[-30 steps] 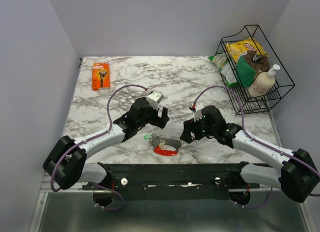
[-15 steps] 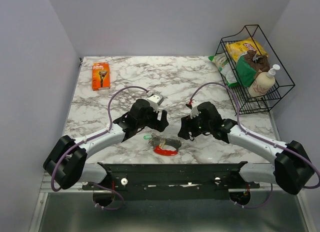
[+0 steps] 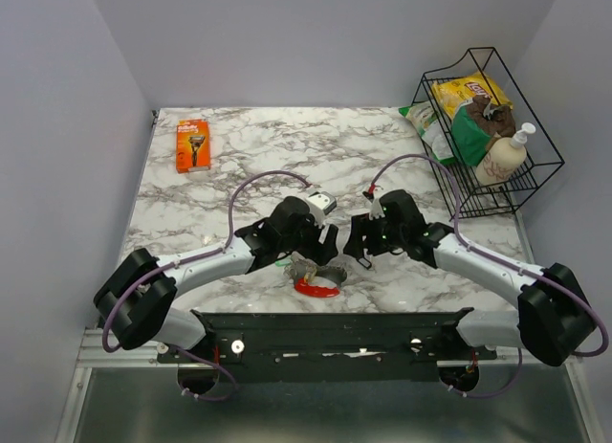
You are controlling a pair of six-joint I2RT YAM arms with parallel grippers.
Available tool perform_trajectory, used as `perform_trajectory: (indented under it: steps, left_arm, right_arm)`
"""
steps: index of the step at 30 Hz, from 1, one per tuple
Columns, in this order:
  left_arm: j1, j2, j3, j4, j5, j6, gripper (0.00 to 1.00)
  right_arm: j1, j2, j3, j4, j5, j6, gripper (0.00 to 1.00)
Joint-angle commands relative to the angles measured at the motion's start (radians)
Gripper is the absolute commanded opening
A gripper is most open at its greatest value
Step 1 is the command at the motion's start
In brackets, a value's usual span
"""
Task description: Put the keys on the keyring
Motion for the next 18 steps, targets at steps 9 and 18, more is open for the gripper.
perform_trajectory:
  steps: [9, 18]
  left_arm:
    - [0.012, -0.034, -0.015, -0.026, -0.077, -0.022, 0.84]
    - [0.034, -0.024, -0.027, -0.03, 0.003, -0.02, 0.75]
  right_arm:
    - [-0.025, 0.011, -0.001, 0.003, -0.051, -0.024, 0.64]
    - [-0.023, 0.056, 0.013, -0.01, -0.076, -0.021, 0.6]
